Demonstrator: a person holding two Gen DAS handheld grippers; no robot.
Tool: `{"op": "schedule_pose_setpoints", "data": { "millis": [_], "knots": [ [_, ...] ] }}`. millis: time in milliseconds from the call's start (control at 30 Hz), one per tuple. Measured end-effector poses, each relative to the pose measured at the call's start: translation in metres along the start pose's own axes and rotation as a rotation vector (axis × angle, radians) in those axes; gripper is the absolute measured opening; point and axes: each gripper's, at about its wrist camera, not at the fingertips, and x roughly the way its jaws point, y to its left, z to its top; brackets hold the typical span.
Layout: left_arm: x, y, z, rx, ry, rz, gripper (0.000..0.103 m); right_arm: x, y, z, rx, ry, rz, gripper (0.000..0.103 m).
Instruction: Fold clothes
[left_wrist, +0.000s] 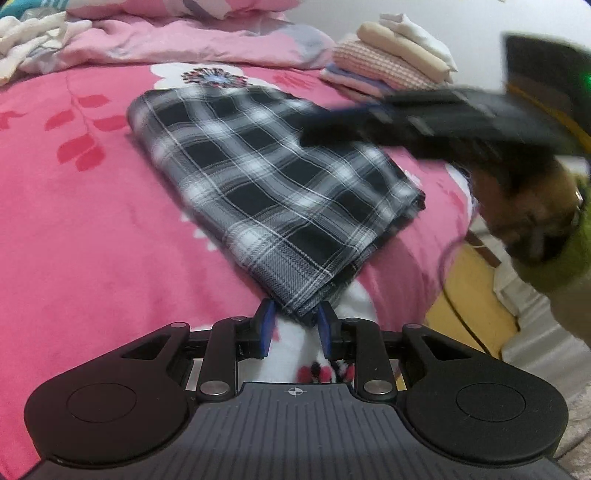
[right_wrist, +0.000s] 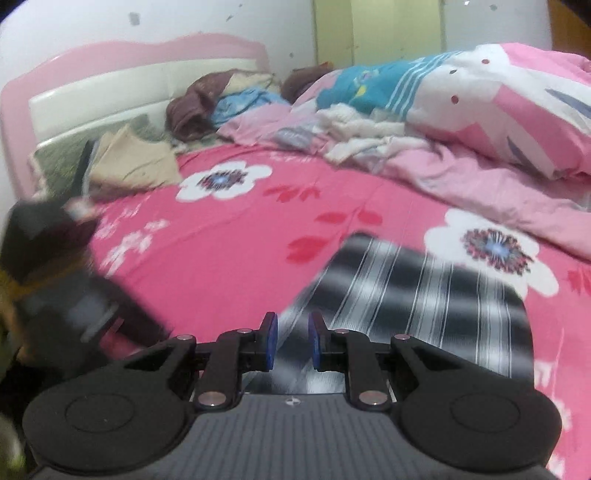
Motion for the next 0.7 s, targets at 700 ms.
{"op": "schedule_pose_setpoints", "data": {
  "millis": [700],
  "knots": [
    [0.004, 0.027, 0.013, -0.141, -0.09, -0.024, 0.025, 0.141, -0.082, 0.055, 0.263, 0.091, -0.108, 0.019]
  ]
}}
